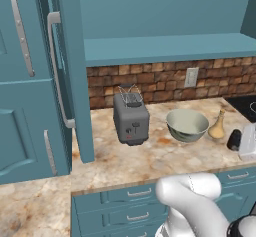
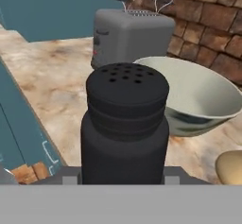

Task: Retrieve the bottle and the shaker from the cabinet and place them next to the mixing bowl on the counter. Then add garlic from the fridge to the mixing bowl.

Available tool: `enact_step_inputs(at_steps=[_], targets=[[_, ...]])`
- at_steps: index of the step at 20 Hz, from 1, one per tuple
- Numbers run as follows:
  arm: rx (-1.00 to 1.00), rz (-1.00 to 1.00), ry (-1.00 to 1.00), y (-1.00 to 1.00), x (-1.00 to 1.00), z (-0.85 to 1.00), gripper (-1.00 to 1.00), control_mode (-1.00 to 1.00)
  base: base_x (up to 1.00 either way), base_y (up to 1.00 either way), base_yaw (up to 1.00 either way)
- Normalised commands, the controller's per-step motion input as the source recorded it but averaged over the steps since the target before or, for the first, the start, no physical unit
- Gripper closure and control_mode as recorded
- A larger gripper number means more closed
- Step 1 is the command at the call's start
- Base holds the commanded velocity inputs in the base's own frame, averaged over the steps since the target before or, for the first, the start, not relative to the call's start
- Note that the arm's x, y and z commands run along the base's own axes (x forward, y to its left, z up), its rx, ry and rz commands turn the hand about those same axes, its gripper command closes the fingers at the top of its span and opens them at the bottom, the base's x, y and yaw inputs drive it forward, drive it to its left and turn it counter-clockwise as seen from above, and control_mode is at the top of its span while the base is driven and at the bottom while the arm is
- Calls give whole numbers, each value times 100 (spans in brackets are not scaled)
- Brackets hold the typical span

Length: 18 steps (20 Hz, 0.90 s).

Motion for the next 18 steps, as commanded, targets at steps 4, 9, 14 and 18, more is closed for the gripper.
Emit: enact_step_inputs(at_steps=[4,9,14,18], targets=[[-1,-3,1,4,48,-68,100,-100,0,0,0],[0,-6,0,0,75,-39,100,-100,0,0,0],[1,-8,0,-3,36,-24,100,-100,0,0,0],[3,-3,0,-16,0,-24,100,-100,0,0,0]])
